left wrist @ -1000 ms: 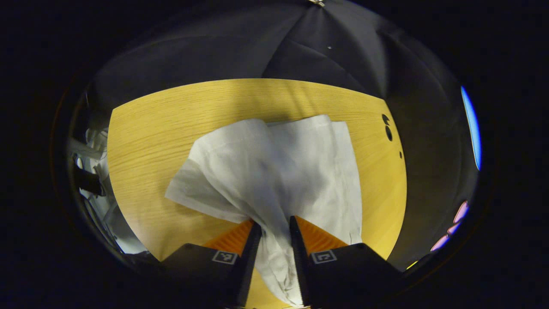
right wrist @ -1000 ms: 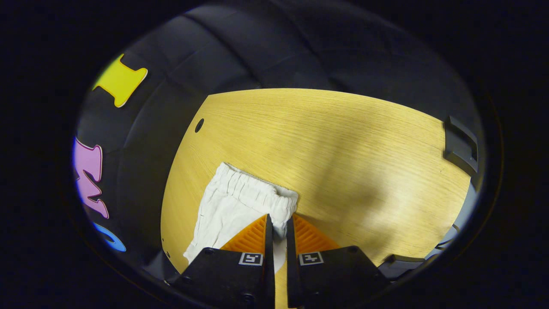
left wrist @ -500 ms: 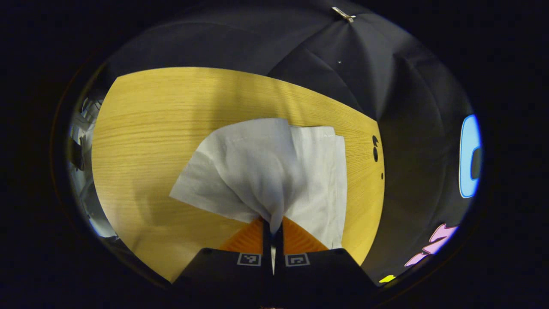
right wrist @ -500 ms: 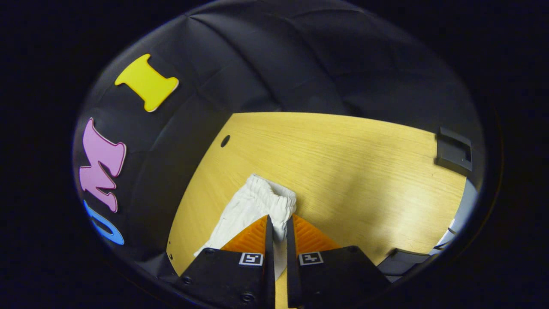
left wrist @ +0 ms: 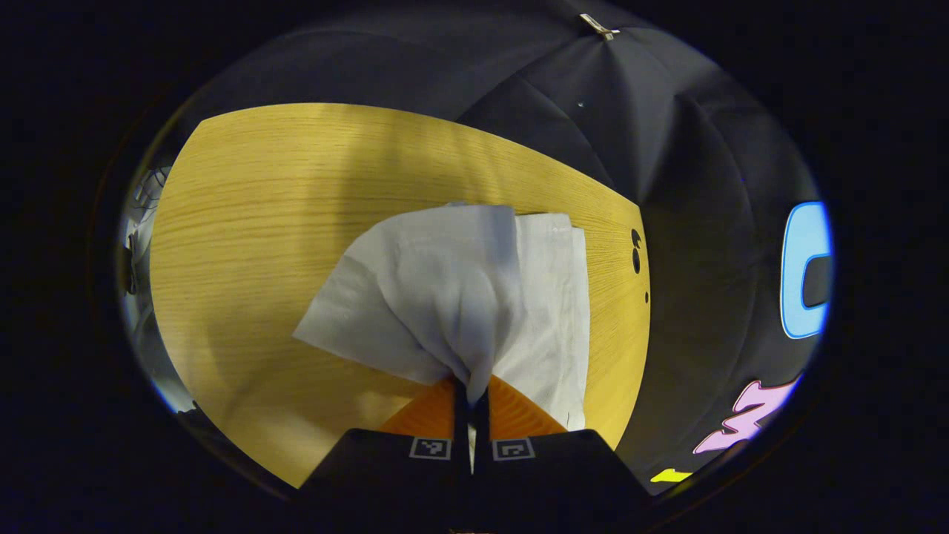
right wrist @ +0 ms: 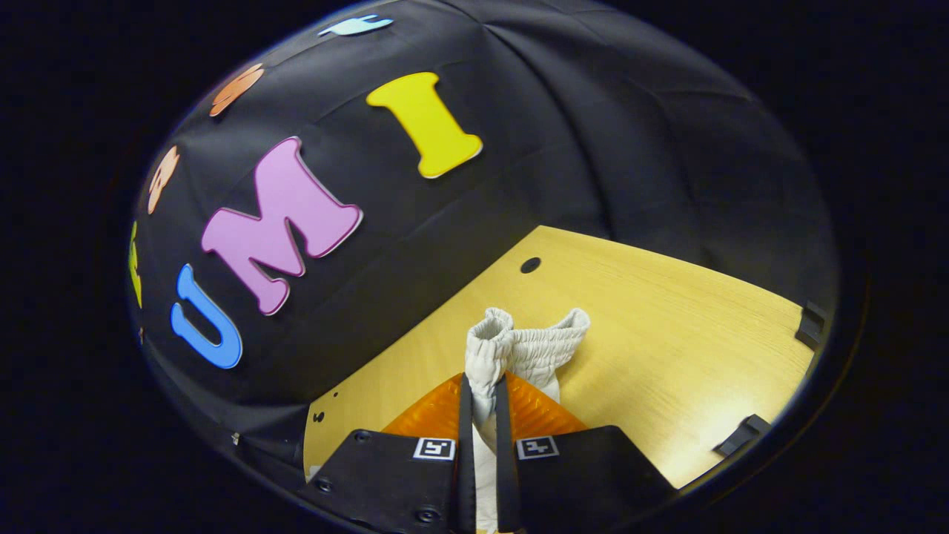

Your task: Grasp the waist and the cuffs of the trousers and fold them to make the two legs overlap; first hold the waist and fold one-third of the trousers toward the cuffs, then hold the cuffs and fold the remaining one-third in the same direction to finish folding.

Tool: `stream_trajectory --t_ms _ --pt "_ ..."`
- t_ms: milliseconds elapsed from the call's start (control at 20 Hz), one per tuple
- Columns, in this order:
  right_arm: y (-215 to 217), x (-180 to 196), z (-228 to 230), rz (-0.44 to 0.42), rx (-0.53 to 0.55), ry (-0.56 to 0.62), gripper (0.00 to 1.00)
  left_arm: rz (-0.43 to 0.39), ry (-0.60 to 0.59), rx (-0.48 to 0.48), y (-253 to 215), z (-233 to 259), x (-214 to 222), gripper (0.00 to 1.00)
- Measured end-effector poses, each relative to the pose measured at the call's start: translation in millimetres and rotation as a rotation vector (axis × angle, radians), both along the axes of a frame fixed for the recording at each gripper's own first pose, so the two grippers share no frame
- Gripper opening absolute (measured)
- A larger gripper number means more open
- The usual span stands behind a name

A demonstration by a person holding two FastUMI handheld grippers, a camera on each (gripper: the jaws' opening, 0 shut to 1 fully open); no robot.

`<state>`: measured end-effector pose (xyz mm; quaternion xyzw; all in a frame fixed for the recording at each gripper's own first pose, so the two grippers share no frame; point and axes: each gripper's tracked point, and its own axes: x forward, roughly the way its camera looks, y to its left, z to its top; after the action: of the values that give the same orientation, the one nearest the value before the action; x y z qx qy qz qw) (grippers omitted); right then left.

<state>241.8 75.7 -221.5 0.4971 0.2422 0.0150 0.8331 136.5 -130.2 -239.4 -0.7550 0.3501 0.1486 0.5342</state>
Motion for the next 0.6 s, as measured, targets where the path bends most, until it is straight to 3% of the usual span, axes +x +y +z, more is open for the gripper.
stream_trajectory --t_ms 300,600 --pt "132 -3 59 0.23 -0.095 -0.136 0.15 0.01 -0.018 -0.022 3 1 -1 0.06" --pt "256 -41 39 0.47 -0.206 -0.138 0.15 0.011 -0.024 -0.034 4 1 -1 0.06"
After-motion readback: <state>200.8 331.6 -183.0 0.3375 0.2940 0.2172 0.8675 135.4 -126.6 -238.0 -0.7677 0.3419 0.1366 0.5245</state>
